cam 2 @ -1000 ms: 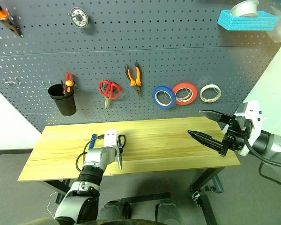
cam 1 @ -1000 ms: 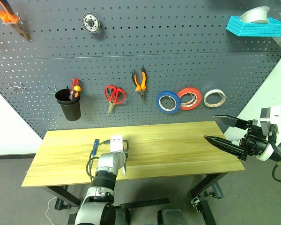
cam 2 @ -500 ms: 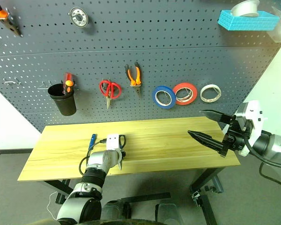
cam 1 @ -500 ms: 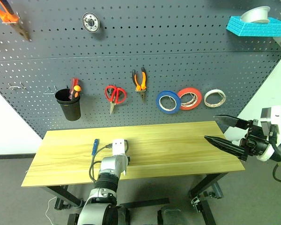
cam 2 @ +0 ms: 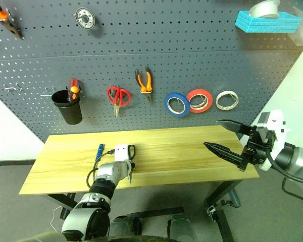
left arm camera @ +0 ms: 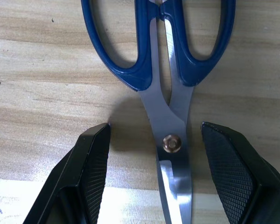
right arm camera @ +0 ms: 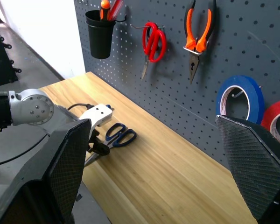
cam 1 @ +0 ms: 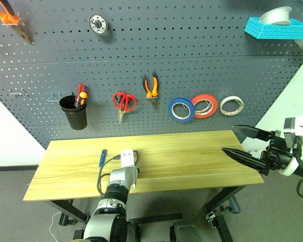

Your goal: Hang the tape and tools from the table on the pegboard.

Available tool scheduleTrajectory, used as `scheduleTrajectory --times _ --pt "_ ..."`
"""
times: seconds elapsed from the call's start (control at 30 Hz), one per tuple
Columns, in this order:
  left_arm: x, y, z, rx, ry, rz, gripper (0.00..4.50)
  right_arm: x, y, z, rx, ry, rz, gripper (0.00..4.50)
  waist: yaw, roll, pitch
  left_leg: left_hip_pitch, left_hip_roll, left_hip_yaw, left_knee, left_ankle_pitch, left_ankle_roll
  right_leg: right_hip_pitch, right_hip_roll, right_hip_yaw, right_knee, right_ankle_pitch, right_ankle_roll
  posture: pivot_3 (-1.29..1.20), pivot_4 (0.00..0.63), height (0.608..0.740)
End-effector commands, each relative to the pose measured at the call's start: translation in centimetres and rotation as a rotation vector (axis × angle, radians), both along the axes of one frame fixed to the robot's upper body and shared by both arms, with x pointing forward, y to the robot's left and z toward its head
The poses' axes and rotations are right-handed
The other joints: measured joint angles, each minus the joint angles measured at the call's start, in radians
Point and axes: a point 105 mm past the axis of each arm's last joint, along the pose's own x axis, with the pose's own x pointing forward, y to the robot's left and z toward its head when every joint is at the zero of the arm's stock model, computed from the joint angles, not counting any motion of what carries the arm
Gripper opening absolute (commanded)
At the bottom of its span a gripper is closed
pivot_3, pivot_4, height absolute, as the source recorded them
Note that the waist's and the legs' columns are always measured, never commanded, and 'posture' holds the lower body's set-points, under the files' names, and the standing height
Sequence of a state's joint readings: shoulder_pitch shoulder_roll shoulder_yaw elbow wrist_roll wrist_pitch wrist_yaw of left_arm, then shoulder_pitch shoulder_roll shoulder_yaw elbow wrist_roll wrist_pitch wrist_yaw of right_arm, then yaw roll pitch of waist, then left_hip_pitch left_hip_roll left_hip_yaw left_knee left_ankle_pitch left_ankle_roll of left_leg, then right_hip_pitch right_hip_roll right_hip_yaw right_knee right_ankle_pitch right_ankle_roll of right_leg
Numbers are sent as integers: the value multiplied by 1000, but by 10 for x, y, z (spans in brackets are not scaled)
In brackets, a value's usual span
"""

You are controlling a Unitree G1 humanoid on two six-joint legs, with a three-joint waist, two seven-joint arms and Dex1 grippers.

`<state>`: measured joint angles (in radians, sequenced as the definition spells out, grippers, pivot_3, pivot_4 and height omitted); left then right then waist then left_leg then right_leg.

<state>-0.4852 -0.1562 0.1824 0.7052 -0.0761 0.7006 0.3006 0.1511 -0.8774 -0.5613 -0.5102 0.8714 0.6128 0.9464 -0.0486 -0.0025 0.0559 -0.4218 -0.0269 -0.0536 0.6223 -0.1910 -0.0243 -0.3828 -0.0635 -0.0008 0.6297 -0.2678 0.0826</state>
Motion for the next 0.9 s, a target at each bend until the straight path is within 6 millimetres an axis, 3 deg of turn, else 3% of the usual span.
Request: scheduleTrajectory --times 0.03,0.3,0.67,0.9 --pt "1 0 -1 -10 0 11 2837 -3 2 11 -13 -46 8 4500 -1 0 0 0 0 0 0 0 0 0 0 0 0 0 0 -219 33 717" --pt "2 -1 0 -8 1 -3 734 -3 2 11 -10 -49 6 4500 -7 1 -1 0 0 0 0 0 0 -2 0 0 0 0 0 -216 23 717" --pt "7 -1 6 5 -38 -36 732 -1 3 8 -10 -47 3 4500 -21 1 -1 0 0 0 0 -1 0 -3 0 -1 -1 0 0 -211 18 717" --pt "20 1 30 115 -236 -172 724 1 2 6 -13 -41 1 4500 -21 2 -1 -4 0 0 0 -1 0 -4 0 0 0 1 -1 -204 20 717"
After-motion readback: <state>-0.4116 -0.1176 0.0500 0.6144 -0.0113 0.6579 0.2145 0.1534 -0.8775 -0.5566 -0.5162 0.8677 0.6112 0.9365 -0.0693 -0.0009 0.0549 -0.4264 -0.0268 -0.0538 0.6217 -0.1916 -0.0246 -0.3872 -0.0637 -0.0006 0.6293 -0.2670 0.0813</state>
